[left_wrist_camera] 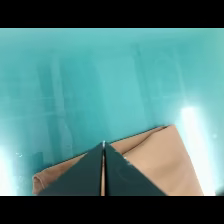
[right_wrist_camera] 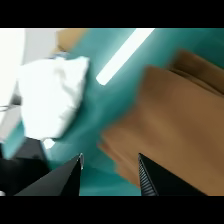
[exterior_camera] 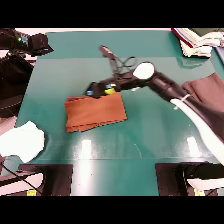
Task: Fold the shirts.
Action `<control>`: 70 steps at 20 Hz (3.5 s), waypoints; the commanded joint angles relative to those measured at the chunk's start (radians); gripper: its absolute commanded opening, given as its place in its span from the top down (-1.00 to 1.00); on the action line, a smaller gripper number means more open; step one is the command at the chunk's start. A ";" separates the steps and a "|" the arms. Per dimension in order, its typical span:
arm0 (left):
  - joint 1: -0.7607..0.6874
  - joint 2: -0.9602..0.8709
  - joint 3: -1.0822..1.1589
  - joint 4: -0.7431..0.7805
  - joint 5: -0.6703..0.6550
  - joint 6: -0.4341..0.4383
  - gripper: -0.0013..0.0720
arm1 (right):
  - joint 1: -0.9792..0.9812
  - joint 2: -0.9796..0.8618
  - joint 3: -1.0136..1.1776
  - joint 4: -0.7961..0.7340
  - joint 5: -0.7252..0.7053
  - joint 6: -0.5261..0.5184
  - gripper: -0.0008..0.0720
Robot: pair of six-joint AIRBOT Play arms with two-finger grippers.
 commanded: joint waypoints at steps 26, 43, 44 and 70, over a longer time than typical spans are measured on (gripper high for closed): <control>-0.224 -0.002 -0.037 -0.054 0.121 0.037 0.91 | -0.489 -0.119 0.174 -0.295 0.179 0.115 0.93; -0.250 -0.002 -0.037 -0.060 0.146 0.001 0.91 | -1.243 0.061 0.260 -0.299 0.184 0.031 0.93; -0.250 -0.002 -0.037 -0.059 0.148 0.001 0.91 | -1.240 0.061 0.301 -0.281 0.183 0.031 0.93; -0.250 -0.002 -0.037 -0.059 0.146 0.036 0.91 | -1.699 0.343 -0.027 -0.526 0.406 -0.027 -0.69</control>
